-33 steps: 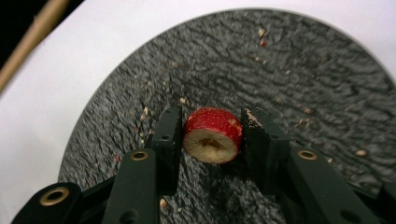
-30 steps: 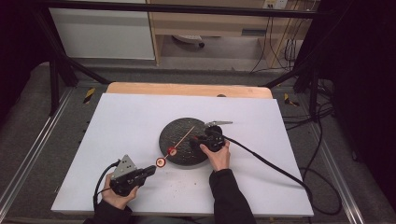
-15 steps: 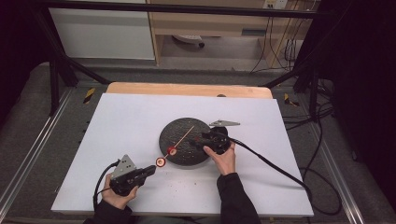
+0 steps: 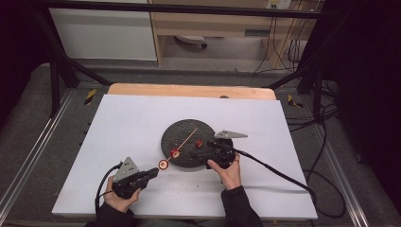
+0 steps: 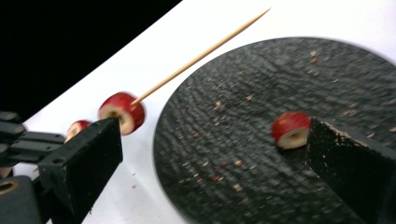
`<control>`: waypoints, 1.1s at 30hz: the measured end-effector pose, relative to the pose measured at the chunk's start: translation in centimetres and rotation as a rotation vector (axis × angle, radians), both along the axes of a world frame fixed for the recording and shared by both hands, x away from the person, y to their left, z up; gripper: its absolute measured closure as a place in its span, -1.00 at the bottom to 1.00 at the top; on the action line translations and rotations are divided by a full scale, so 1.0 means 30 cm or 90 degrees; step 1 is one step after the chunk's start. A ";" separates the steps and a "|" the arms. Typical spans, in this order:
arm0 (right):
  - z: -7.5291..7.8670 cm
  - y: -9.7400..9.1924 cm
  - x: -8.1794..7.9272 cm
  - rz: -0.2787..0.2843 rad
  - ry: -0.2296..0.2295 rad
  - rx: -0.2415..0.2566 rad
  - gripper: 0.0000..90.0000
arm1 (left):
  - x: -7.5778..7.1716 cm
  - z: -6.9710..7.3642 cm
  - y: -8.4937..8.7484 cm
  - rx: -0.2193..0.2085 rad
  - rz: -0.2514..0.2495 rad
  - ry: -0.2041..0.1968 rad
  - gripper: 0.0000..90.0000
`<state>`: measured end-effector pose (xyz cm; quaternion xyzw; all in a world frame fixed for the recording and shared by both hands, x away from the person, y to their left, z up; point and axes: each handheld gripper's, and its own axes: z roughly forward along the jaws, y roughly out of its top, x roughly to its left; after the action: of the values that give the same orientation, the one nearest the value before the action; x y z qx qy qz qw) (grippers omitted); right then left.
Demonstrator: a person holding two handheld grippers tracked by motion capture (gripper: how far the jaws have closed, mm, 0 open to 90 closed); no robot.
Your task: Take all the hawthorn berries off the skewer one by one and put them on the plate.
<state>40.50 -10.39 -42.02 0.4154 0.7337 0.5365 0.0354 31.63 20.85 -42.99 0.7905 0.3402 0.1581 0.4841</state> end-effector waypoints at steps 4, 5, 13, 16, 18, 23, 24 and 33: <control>-0.021 0.021 -0.020 -0.002 0.005 0.017 -0.91 | 0.000 -0.002 -0.004 0.001 -0.001 0.001 0.96; -0.027 0.027 -0.025 -0.003 0.010 0.026 -0.91 | 0.000 -0.003 -0.006 0.001 -0.001 0.000 0.96; -0.037 0.082 -0.068 -0.001 -0.006 0.047 -0.84 | 0.000 -0.006 -0.014 0.005 -0.005 0.003 0.96; -0.042 0.102 -0.085 0.002 -0.004 0.055 -0.80 | -0.001 -0.007 -0.017 0.007 -0.008 0.002 0.96; -0.045 0.114 -0.094 -0.001 -0.006 0.068 -0.73 | -0.004 -0.008 -0.020 0.008 -0.009 0.002 0.96; -0.054 0.128 -0.100 0.001 0.000 0.069 -0.55 | -0.007 -0.011 -0.031 0.009 -0.016 0.002 0.96; -0.056 0.129 -0.100 0.001 0.002 0.069 -0.51 | -0.008 -0.011 -0.034 0.011 -0.018 0.003 0.96; -0.066 0.133 -0.099 0.001 0.013 0.080 -0.10 | -0.015 -0.015 -0.054 0.014 -0.029 0.004 0.96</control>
<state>37.52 -6.39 -44.00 0.4216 0.6995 0.5770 0.0012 31.20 19.24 -43.45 0.8039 0.3215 0.1483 0.4779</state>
